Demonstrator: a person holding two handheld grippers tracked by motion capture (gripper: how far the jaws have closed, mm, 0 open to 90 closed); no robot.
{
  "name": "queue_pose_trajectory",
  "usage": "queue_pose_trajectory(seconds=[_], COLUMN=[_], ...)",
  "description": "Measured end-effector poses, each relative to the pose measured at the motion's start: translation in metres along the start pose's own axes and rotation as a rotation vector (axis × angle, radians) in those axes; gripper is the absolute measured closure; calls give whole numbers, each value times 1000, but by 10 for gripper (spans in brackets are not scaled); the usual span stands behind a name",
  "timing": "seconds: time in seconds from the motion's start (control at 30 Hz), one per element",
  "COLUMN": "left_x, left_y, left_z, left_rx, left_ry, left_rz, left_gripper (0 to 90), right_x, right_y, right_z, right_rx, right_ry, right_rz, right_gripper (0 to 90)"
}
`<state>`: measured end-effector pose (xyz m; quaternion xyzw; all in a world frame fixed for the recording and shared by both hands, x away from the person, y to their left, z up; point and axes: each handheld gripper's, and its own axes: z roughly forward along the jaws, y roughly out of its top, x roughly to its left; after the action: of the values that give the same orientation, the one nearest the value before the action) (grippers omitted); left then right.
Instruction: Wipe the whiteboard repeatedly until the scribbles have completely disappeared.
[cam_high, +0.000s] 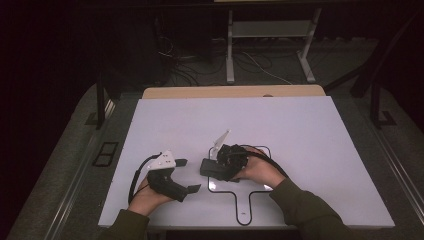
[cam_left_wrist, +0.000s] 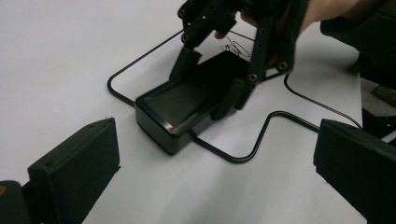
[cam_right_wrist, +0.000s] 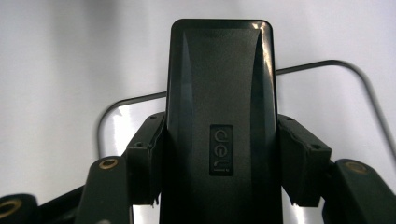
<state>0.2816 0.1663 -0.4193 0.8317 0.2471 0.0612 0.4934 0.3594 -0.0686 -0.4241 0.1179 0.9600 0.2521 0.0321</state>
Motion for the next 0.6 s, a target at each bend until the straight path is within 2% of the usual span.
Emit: queue_pose_trajectory(seconds=[0.13,0.2,0.33,0.4,0.43,0.57,0.6], left_x=[0,1,1,0,0,0,1], left_y=[0,0,0,0,0,0,0], left_z=[0,0,0,0,0,0,0], left_rx=[-1,-2,-3,0,0,0,-2], left_ry=[-1,-2,-2,-1,-1,-1,-2], left_rz=[-1,-3,-2,-1,2,1,-1], left_gripper=[0,0,0,0,0,0,0], right_x=[-14,-11,1,3,1,-15,-18], right_y=[-1,0,-1,-1,-2,-6,-7], right_z=[1,1,-1,-1,-1,-1,-2], right_rx=[-11,-6,8,7,4,-14,-20], right_ry=[-16,-23,13,17,22,-27,-26], right_rz=[32,29,-15,-13,-4,49,62], right_gripper=[389,389,389,389,389,391,392])
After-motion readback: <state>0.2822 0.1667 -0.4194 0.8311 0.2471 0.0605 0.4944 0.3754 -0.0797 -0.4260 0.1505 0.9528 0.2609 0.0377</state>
